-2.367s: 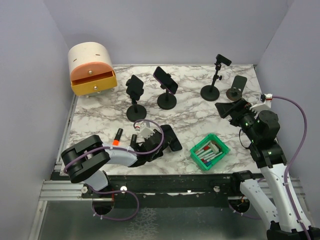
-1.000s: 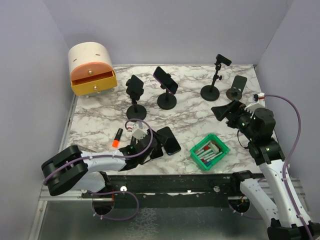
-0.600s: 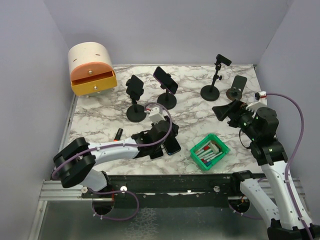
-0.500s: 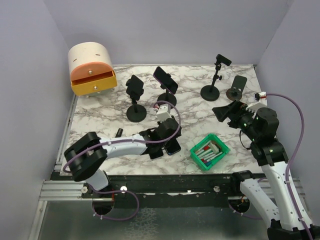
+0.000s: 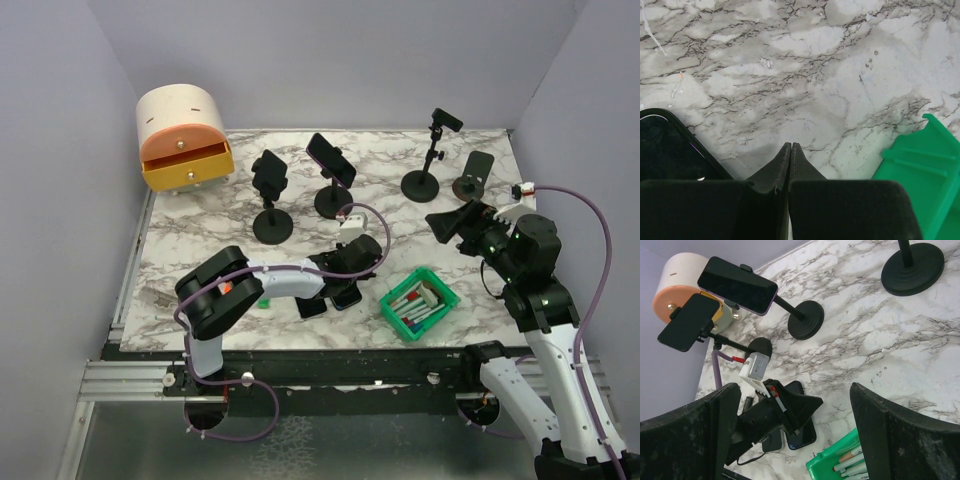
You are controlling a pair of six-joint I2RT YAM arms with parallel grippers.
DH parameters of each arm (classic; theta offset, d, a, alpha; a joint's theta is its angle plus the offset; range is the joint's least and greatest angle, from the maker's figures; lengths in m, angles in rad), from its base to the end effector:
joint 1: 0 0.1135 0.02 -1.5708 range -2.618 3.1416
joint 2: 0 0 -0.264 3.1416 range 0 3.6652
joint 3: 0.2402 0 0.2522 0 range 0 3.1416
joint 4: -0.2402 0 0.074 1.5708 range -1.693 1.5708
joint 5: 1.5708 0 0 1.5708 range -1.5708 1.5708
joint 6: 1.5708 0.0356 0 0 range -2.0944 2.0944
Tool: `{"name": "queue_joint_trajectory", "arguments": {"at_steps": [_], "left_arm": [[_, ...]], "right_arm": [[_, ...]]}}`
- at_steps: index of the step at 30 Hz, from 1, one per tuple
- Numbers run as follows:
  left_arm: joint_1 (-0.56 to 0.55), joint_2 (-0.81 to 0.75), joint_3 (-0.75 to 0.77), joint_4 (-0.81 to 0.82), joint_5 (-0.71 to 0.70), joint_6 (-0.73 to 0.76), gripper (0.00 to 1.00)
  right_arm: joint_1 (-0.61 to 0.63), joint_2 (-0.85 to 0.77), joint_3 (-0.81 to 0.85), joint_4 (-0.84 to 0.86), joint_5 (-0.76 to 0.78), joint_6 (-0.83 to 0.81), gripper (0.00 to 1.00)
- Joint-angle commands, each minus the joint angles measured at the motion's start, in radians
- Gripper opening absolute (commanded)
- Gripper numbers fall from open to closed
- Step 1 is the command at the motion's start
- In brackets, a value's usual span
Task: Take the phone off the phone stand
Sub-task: Place the phone at the center of the board.
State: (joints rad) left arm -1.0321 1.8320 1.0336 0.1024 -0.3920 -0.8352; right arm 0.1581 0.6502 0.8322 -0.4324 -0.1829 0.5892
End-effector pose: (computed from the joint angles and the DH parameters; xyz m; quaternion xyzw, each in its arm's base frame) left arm 0.2087 -0.3228 0.1664 0.0052 0.8923 -0.2290 0.3890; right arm 0.1427 0.0293 0.3496 0.1135 0.7803 0.2901 0.5422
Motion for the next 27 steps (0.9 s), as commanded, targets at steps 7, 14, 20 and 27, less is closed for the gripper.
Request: {"name": "queue_joint_trajectory", "arguments": {"at_steps": [7,14,20,27], "left_arm": [[-0.009,0.008,-0.081,-0.068,0.016,0.02,0.0],[-0.012,-0.027,-0.163,-0.072,0.001,-0.017,0.0],[-0.014,-0.063,-0.189,-0.1,-0.025,-0.018,0.0],[-0.014,-0.104,-0.194,-0.184,-0.065,0.01,0.0]], "right_arm": [[0.009,0.005,0.015,-0.004,-0.051,0.007,0.95],[0.009,0.003,0.01,-0.001,-0.051,0.014,0.95],[0.009,-0.005,0.001,-0.001,-0.053,0.018,0.95],[0.009,-0.011,-0.001,-0.001,-0.049,0.018,0.95]]}}
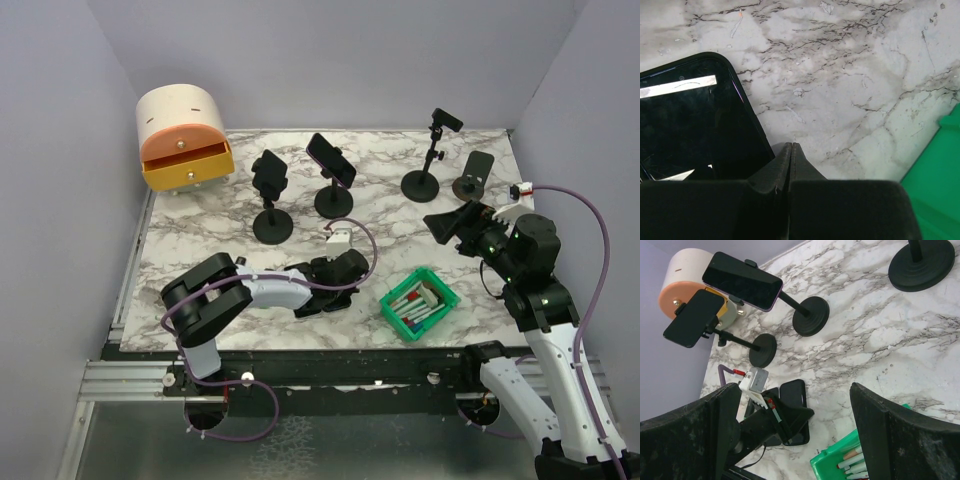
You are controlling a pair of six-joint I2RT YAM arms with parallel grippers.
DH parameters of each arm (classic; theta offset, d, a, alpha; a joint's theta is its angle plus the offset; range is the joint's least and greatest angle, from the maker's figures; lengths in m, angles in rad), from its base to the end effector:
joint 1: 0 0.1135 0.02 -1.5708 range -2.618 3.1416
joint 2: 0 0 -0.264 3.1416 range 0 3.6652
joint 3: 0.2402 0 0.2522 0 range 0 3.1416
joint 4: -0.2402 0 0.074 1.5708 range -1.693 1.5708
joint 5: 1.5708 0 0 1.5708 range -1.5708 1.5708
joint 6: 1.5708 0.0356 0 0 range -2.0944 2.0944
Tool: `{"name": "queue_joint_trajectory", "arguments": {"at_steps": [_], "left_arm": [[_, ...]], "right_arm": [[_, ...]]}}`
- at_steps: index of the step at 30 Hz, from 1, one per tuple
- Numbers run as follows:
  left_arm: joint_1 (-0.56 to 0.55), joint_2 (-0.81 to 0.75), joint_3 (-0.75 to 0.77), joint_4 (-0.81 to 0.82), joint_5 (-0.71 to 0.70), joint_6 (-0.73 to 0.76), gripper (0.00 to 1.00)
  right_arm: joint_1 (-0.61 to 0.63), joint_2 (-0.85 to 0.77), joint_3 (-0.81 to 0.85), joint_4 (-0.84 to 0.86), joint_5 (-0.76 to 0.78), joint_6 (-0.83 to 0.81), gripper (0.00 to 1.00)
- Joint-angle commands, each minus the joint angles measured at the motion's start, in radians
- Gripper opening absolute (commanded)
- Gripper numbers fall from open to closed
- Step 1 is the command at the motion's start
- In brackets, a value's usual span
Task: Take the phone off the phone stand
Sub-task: Place the phone at the center of the board.
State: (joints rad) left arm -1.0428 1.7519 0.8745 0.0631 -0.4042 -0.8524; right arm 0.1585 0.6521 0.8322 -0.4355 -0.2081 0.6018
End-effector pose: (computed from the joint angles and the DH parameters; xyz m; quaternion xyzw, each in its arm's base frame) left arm 0.1852 -0.2897 0.1455 0.0128 0.9133 -0.1849 0.3626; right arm 0.1427 0.0303 0.3491 0.1111 0.7818 0.3019 0.5341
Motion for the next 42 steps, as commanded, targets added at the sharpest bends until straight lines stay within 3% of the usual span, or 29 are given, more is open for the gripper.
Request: {"name": "queue_joint_trajectory", "arguments": {"at_steps": [1,33,36,42], "left_arm": [[-0.003,-0.03,-0.04,-0.149,-0.053,0.026,0.0],[-0.003,-0.205,-0.115,-0.236,-0.034,0.091,0.0],[-0.003,-0.276,-0.069,-0.263,-0.035,0.106,0.06],[-0.001,-0.466,0.026,-0.338,-0.106,0.175,0.34]], "right_arm": [[0.009,-0.013,-0.001,0.003,-0.024,0.006,0.95],[0.009,-0.021,-0.002,-0.001,-0.026,0.009,0.96],[0.009,-0.016,0.01,-0.008,-0.024,0.006,0.96],[0.009,-0.007,0.024,-0.021,-0.006,-0.009,0.96]]}}
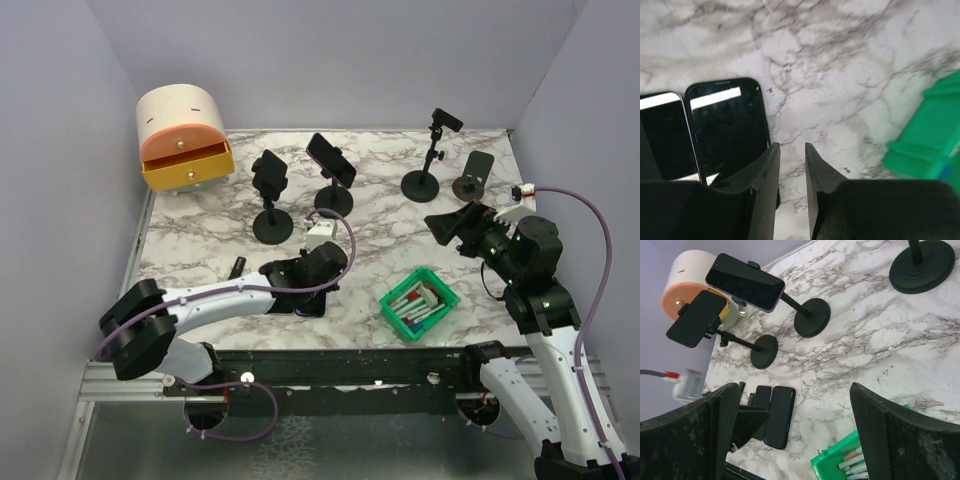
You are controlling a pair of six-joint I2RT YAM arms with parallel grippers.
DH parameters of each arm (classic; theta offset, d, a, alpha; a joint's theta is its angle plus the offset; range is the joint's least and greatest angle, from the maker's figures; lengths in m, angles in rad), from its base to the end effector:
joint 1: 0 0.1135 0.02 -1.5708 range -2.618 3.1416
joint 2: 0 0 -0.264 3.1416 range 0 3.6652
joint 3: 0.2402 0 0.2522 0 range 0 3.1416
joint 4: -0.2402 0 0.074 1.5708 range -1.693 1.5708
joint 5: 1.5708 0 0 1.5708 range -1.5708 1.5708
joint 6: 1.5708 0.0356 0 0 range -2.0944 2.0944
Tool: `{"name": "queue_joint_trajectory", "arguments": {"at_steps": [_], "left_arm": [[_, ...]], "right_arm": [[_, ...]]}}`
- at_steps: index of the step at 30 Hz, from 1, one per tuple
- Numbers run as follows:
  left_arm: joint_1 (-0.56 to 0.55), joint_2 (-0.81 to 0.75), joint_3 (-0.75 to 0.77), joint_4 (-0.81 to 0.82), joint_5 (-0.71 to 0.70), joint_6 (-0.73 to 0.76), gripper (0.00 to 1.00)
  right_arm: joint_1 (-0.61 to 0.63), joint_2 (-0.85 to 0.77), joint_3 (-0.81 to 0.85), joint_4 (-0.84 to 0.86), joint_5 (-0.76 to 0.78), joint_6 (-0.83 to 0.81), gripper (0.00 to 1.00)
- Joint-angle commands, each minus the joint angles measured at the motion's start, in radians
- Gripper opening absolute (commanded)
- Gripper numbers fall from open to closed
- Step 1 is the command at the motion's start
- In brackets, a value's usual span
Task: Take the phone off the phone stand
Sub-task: Place the phone at the center of the board, then pick up the phone stand with the phone at the center of the board.
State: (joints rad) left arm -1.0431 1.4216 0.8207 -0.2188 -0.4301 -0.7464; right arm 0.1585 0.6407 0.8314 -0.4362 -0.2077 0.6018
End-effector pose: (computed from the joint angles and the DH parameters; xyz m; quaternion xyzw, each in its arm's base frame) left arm 0.1585 -0.2425 0.2078 0.0569 0.9105 -0.1553 0.3791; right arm 0.1401 0.0298 0.3502 0.1102 0.7790 0.3029 0.5379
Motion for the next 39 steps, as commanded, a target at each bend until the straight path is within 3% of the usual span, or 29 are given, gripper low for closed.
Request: {"name": "queue_joint_trajectory", "arguments": {"at_steps": [1,6,15,25,30,39], "left_arm": [[0.001,-0.174,0.087,-0.06,-0.089,0.092,0.39],[0.074,-0.365,0.084,-0.061,-0.124,0.211,0.56],[0.429,-0.535,0.075,-0.054,0.048,0.233,0.78],[0.717,-0.567,-0.049,0.119,0.379,0.114,0.81],[0.753,-0.566,-0.058,0.24,0.478,0.046,0.81],[0.798,-0.466,-0.028,0.305,0.548,-0.048,0.78]], "right_arm": [[0.009,0.004,0.024,-0.023,-0.004,-0.008,0.95],[0.009,0.002,-0.001,-0.007,0.008,-0.007,0.96],[0.009,-0.006,-0.059,0.017,-0.01,-0.001,0.95],[0.016,-0.001,-0.071,0.007,-0.013,-0.013,0.94],[0.016,0.008,-0.077,0.019,-0.027,-0.017,0.94],[0.018,0.022,-0.068,0.019,-0.032,-0.022,0.94]]}}
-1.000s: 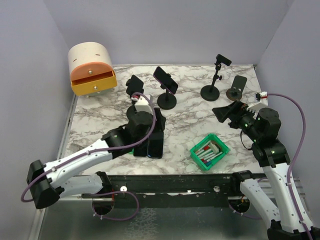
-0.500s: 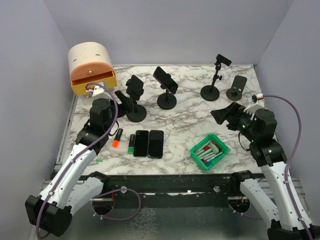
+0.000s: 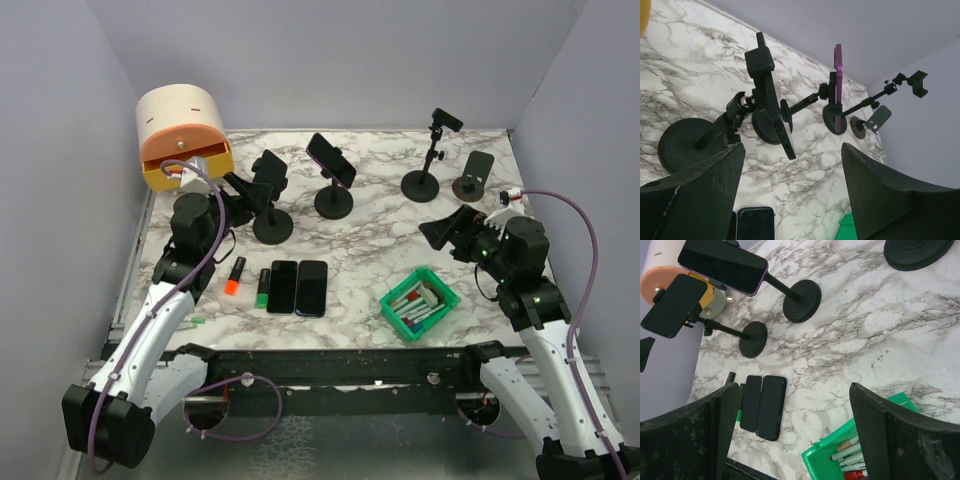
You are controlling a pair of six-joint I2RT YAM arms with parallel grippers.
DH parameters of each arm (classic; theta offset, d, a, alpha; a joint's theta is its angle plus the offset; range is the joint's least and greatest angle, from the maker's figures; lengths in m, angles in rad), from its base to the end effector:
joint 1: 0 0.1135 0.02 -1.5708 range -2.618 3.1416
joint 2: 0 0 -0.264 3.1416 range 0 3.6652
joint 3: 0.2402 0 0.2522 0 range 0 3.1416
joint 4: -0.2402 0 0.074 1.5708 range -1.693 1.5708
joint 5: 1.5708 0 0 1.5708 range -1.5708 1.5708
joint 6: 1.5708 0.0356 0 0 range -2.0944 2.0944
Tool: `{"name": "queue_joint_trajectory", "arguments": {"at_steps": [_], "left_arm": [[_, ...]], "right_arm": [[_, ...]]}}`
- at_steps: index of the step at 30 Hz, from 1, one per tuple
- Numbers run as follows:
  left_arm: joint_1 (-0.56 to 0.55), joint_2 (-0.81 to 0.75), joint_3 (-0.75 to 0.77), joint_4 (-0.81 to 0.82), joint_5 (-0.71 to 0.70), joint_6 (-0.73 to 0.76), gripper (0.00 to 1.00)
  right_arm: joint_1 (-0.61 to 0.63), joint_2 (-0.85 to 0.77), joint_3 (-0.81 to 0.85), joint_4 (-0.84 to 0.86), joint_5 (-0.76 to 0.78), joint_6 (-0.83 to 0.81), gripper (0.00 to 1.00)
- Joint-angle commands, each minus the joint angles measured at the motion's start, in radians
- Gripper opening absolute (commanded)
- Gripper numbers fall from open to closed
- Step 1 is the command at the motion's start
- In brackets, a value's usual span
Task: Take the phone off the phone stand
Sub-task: Pick up the phone stand with the phone at the center of the board.
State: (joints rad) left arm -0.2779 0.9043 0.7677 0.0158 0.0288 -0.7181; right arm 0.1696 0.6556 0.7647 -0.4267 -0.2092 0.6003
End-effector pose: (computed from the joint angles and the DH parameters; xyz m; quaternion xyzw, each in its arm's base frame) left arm 0.2078 -0.0604 0.3339 -0.1541 0.7325 -0.3262 0.5774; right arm 0.1477 0.0328 0.3268 0.1123 0.8001 0.2974 0.5088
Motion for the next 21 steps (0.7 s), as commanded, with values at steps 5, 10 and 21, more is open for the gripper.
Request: {"name": "queue_joint_trajectory", "arguments": {"at_steps": [5,10,21], "left_arm": [[0.049,0.125,0.053,0.108,0.15,-0.106,0.69],[0.061,0.154,0.067,0.11,0.157,-0.096,0.58],[0.082,0.214,0.071,0.122,0.151,-0.076,0.42]], "right_arm": [[0.009,0.006,0.01,-0.005,-0.019,-0.028,0.94],[0.01,0.006,0.013,-0.007,-0.017,-0.03,0.94],[0.011,0.015,0.015,-0.001,-0.022,-0.031,0.94]]}}
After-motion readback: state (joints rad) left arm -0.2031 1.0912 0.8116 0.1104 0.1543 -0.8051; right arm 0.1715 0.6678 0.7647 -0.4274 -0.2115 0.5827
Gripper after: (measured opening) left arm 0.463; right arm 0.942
